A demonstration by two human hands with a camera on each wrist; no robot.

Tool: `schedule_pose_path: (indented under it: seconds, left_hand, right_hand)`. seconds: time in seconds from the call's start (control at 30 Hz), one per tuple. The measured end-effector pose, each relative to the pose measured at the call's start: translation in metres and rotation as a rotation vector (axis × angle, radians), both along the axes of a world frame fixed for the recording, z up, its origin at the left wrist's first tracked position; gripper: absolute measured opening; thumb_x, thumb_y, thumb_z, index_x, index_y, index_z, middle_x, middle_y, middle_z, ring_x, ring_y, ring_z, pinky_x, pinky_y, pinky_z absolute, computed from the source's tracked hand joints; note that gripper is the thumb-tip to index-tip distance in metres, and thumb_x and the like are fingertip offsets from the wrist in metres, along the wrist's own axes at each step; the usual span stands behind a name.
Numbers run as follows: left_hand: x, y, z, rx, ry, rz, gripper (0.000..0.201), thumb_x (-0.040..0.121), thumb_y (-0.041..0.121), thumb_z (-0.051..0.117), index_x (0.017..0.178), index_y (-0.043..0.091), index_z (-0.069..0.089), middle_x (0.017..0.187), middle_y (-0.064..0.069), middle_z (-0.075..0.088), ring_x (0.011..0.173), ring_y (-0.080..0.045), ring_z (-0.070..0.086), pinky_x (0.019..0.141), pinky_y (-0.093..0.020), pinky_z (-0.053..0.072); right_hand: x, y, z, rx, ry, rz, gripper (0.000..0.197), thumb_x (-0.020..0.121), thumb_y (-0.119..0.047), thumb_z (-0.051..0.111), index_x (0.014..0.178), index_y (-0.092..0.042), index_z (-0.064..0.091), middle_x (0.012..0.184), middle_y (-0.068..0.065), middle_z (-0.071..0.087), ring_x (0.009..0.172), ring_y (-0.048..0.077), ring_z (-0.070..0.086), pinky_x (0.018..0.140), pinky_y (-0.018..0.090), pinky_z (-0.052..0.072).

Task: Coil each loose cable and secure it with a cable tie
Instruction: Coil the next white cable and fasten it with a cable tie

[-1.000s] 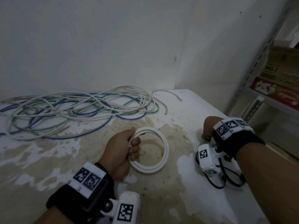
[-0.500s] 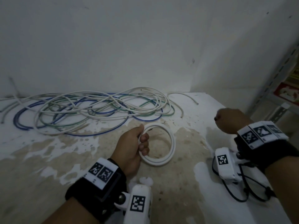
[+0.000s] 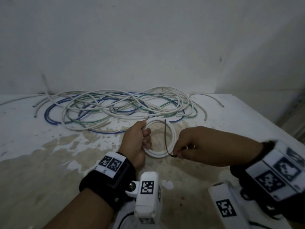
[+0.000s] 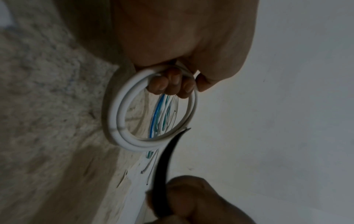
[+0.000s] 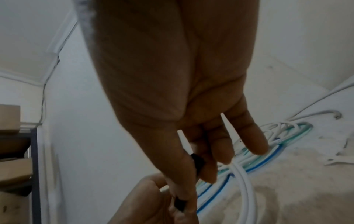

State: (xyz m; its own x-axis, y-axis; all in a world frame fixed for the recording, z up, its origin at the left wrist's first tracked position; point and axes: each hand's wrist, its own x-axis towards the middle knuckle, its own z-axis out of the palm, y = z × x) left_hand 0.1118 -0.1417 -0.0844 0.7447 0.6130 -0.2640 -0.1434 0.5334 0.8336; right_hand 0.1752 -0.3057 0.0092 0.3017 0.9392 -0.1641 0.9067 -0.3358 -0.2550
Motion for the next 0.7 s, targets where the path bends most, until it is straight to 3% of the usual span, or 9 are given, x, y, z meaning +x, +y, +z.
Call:
schedule_pose_path:
  seconds: [0.03, 0.07, 0.13, 0.33, 0.43, 0.53, 0.6, 0.7]
  left_hand:
    - [0.001, 0.000, 0.001, 0.014, -0.008, -0.023, 0.021, 0.101, 0.023, 0.038, 0.112, 0.016, 0.054, 0.056, 0.004, 0.031, 0.043, -0.011, 0.022, 0.042, -0.025, 0.023]
    - [0.000, -0.001, 0.001, 0.016, -0.003, -0.045, 0.017, 0.101, 0.023, 0.038, 0.093, 0.016, 0.051, 0.056, 0.004, 0.031, 0.042, -0.010, 0.022, 0.041, -0.024, 0.023]
    - [0.000, -0.001, 0.002, 0.030, 0.000, -0.049, 0.022, 0.100, 0.022, 0.040, 0.078, 0.018, 0.042, 0.055, 0.005, 0.030, 0.041, -0.010, 0.022, 0.040, -0.023, 0.022]
    - [0.000, -0.001, 0.006, 0.007, 0.001, -0.031, 0.028, 0.099, 0.018, 0.037, 0.072, 0.020, 0.034, 0.051, 0.006, 0.031, 0.040, -0.009, 0.022, 0.040, -0.022, 0.020]
    - [0.001, 0.000, 0.005, -0.002, -0.001, -0.032, 0.028, 0.099, 0.019, 0.038, 0.072, 0.020, 0.034, 0.051, 0.006, 0.031, 0.039, -0.009, 0.022, 0.041, -0.023, 0.020]
    - [0.001, -0.002, 0.004, 0.006, 0.013, -0.070, 0.029, 0.099, 0.021, 0.039, 0.071, 0.019, 0.034, 0.052, 0.005, 0.030, 0.039, -0.009, 0.022, 0.039, -0.022, 0.020]
    - [0.000, -0.004, 0.006, 0.009, 0.012, -0.118, 0.030, 0.099, 0.021, 0.039, 0.069, 0.017, 0.035, 0.051, 0.004, 0.030, 0.039, -0.009, 0.021, 0.038, -0.022, 0.020]
    - [-0.002, -0.005, 0.008, 0.017, -0.006, -0.182, 0.029, 0.098, 0.020, 0.037, 0.070, 0.016, 0.042, 0.051, 0.004, 0.029, 0.040, -0.010, 0.020, 0.040, -0.023, 0.019]
  right_hand:
    - [-0.001, 0.004, -0.002, -0.038, -0.016, 0.009, 0.022, 0.093, -0.025, 0.055, 0.110, -0.028, 0.070, 0.088, -0.022, 0.054, 0.077, -0.005, 0.050, 0.073, 0.005, 0.036]
    - [-0.002, 0.008, -0.004, -0.071, -0.022, 0.016, 0.023, 0.094, -0.024, 0.054, 0.111, -0.027, 0.069, 0.095, -0.018, 0.058, 0.082, -0.003, 0.053, 0.077, 0.008, 0.038]
    - [-0.004, 0.015, -0.007, -0.124, -0.042, 0.017, 0.025, 0.094, -0.020, 0.053, 0.112, -0.024, 0.069, 0.109, -0.010, 0.063, 0.096, 0.007, 0.057, 0.083, 0.017, 0.041]
    - [-0.012, 0.023, -0.012, -0.217, -0.017, 0.105, 0.024, 0.094, -0.016, 0.051, 0.108, -0.018, 0.071, 0.111, -0.005, 0.067, 0.097, 0.013, 0.060, 0.078, 0.017, 0.039]
    - [-0.011, 0.027, -0.015, -0.227, -0.090, 0.116, 0.026, 0.094, -0.013, 0.050, 0.110, -0.015, 0.070, 0.112, -0.001, 0.067, 0.098, 0.017, 0.061, 0.081, 0.020, 0.041]
    - [-0.001, 0.035, -0.020, -0.164, -0.255, 0.090, 0.028, 0.091, -0.007, 0.049, 0.111, -0.009, 0.069, 0.112, 0.008, 0.067, 0.100, 0.022, 0.061, 0.085, 0.026, 0.043]
    - [0.008, 0.042, -0.023, -0.097, -0.297, 0.038, 0.028, 0.088, -0.001, 0.050, 0.108, -0.005, 0.069, 0.109, 0.014, 0.065, 0.100, 0.027, 0.060, 0.077, 0.031, 0.041]
    - [0.015, 0.048, -0.026, 0.016, -0.324, -0.003, 0.026, 0.087, 0.001, 0.050, 0.103, -0.006, 0.070, 0.104, 0.013, 0.062, 0.094, 0.027, 0.058, 0.070, 0.029, 0.037]
